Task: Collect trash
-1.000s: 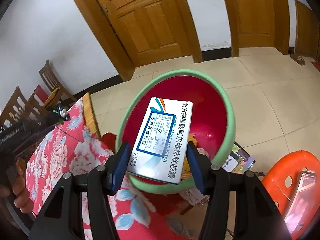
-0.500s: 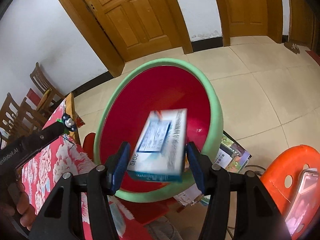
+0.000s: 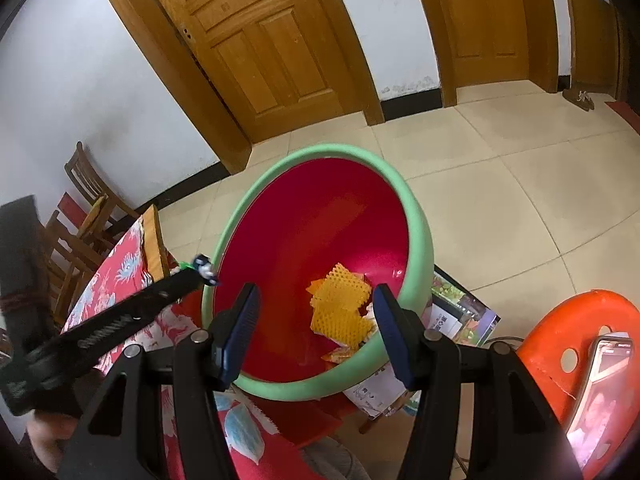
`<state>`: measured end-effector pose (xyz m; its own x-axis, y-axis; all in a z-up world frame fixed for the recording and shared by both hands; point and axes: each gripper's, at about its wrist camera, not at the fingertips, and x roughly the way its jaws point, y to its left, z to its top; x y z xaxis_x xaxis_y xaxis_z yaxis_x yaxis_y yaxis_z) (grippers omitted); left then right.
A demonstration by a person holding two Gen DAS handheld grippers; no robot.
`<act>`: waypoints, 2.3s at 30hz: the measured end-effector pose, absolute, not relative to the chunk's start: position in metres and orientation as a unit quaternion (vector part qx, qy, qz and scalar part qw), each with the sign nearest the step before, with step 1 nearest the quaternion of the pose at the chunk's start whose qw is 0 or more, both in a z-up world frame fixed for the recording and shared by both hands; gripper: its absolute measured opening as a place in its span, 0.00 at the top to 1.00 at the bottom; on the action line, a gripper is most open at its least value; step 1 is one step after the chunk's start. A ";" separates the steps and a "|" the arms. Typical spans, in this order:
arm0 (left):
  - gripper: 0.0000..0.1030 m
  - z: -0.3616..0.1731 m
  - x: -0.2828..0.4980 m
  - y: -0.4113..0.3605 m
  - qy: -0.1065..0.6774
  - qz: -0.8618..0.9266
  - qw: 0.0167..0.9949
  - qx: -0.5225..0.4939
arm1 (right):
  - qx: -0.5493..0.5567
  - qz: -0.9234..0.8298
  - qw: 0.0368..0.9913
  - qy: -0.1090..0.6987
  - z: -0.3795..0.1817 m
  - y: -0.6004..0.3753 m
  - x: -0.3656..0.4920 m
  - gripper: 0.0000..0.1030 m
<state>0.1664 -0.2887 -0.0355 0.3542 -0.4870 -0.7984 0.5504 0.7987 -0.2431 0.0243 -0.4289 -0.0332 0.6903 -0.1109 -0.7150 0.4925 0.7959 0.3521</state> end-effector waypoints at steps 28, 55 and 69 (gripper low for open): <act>0.45 -0.004 0.141 -0.236 0.444 -0.273 0.853 0.005 | 0.254 -0.144 0.892 0.345 -0.011 -0.404 0.010 0.31; 0.32 0.045 0.060 -0.119 0.379 -0.192 0.905 -0.028 | 0.172 -0.070 0.920 0.344 0.024 -0.308 -0.028 0.18; 0.32 0.038 0.032 -0.087 0.377 -0.143 0.914 -0.038 | 0.135 -0.062 0.926 0.348 0.021 -0.278 -0.048 0.17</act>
